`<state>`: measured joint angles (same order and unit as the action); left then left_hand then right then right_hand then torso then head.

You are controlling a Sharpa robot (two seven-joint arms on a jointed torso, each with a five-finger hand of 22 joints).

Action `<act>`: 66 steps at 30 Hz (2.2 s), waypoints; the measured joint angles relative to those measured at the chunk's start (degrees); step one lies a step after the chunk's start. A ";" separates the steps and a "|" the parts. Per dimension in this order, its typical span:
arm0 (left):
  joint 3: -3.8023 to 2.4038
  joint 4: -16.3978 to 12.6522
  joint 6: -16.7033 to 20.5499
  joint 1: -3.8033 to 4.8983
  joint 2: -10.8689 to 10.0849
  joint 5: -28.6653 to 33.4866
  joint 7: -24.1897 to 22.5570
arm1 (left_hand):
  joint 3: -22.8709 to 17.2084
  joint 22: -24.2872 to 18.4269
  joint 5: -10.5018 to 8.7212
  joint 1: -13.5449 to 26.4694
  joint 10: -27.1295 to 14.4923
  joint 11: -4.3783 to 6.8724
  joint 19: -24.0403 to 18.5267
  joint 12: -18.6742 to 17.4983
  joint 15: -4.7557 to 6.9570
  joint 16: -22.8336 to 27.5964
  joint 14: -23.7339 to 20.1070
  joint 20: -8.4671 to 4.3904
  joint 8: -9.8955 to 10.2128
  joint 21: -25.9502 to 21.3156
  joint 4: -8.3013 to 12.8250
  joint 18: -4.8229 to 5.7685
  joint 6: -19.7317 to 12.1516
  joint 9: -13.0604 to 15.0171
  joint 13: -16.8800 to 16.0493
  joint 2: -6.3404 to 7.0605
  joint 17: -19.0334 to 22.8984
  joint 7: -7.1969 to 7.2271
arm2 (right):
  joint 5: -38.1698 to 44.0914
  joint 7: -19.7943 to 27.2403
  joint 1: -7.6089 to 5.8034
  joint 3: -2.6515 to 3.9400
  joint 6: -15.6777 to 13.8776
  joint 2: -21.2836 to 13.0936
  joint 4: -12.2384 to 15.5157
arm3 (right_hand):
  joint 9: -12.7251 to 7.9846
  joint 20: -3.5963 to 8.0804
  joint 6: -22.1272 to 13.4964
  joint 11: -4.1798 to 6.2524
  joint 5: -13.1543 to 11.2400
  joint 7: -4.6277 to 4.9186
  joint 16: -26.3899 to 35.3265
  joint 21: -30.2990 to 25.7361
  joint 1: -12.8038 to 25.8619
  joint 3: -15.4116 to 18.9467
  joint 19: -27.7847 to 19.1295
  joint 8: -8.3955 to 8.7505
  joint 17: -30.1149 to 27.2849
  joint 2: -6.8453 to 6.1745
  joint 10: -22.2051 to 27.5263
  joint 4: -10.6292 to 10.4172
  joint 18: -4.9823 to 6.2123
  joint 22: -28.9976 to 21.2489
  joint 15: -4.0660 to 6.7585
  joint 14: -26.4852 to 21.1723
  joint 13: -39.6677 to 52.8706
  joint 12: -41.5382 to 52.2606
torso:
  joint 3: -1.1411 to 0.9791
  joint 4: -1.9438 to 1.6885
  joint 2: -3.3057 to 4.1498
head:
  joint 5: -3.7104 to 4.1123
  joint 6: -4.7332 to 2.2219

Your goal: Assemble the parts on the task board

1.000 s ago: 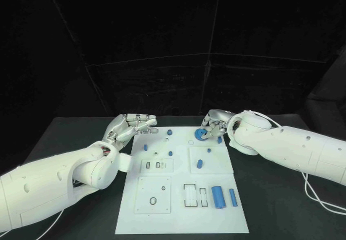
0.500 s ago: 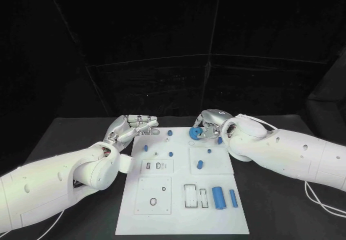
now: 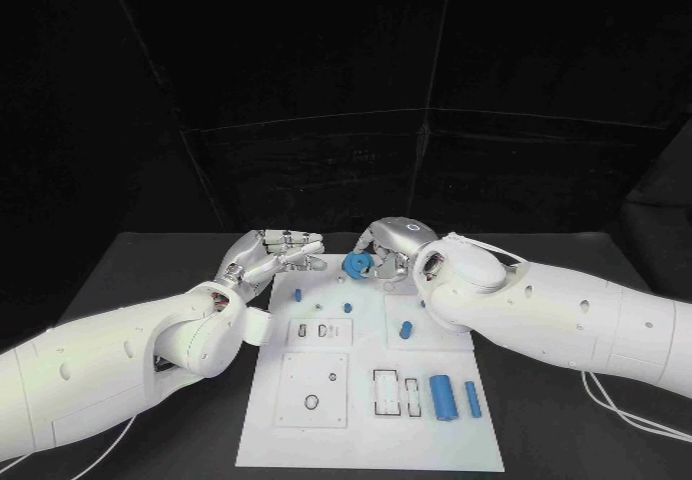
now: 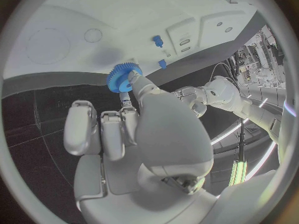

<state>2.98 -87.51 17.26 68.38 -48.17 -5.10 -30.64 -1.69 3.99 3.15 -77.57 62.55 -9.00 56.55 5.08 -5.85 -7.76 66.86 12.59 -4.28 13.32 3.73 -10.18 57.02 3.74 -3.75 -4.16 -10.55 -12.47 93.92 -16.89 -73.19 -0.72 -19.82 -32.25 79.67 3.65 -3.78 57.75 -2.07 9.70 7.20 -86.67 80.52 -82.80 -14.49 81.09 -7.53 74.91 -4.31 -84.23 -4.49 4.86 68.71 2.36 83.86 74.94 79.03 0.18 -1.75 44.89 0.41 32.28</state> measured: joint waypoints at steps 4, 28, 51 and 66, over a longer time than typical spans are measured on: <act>0.00 0.05 -0.16 0.00 0.00 0.00 0.02 | 0.00 0.00 0.00 0.00 0.00 0.00 0.00 0.00 0.00 0.00 0.00 0.00 0.00 0.00 0.00 0.00 0.00 0.00 0.00 0.00 0.00 0.00 | 0.22 -0.06 0.06 0.00 0.08 2.29 -1.98 | 0.00 -0.22 0.00 0.00 0.00 0.00 0.00 0.00 0.59 -0.64 0.22 0.12 0.00 -0.11 0.00 0.21 0.00 0.00 0.00 0.00 0.00 -0.16 | 0.00 0.03 0.01 | -0.21 0.06; 0.00 0.41 -0.41 0.03 -0.10 -0.01 0.03 | -0.16 0.02 0.00 0.00 0.00 0.00 0.00 -0.22 0.00 0.00 0.00 0.00 0.00 0.00 0.16 0.00 0.00 0.00 -0.01 0.00 -0.04 0.00 | 0.38 0.11 1.39 0.00 3.31 7.89 -7.15 | 0.02 -0.22 0.30 -0.40 -1.37 0.30 0.01 0.21 3.03 -2.30 0.22 1.68 0.04 -0.91 0.41 0.57 0.01 0.05 -0.21 0.19 -0.01 -1.00 | -0.10 0.24 0.04 | -0.31 0.54; -0.01 0.53 -0.40 0.04 -0.12 -0.01 0.03 | -0.16 0.02 0.00 0.00 0.00 0.00 0.00 -0.21 0.00 0.00 0.00 0.00 0.00 0.00 0.16 0.00 0.00 0.00 0.03 0.00 -0.03 0.00 | 0.26 -0.13 1.50 -0.10 6.16 8.57 -8.86 | 0.16 -1.43 -5.49 -1.44 -1.04 2.12 0.01 0.21 10.98 4.91 0.20 3.76 0.02 -2.68 1.46 -4.20 0.02 -0.18 -1.44 0.18 -0.01 -2.38 | -0.15 0.27 0.01 | -0.33 0.89; -0.01 0.59 -0.38 0.04 -0.12 -0.01 0.05 | -0.31 0.03 0.00 0.00 0.00 0.00 0.00 -0.21 0.00 0.23 0.00 0.00 0.23 0.00 0.31 0.00 0.00 0.00 0.02 0.00 -0.09 0.00 | -1.30 -0.42 1.49 -0.11 7.96 8.07 -8.96 | 0.25 -1.43 -5.49 -1.83 6.26 2.12 0.01 0.21 16.25 11.52 0.20 3.76 0.01 -0.13 1.43 -11.18 0.01 0.22 -1.44 0.18 -0.01 -2.38 | -0.17 0.33 0.01 | -0.26 0.81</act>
<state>2.97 -86.92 16.89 68.43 -48.29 -5.12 -30.60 -2.00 4.02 3.15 -77.57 62.55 -9.01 56.56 4.87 -5.85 -7.54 66.86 12.59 -4.05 13.32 4.04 -10.18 57.02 3.74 -3.73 -4.16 -10.65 -12.47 92.62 -17.30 -71.70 -0.83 -11.85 -24.18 70.71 3.90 -5.21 52.26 -3.90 15.95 9.32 -86.65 80.73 -66.55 -2.96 81.29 -3.77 74.92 -4.43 -82.81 -15.67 4.87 68.93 0.92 84.04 74.93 76.65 0.01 -1.42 44.90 0.14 33.09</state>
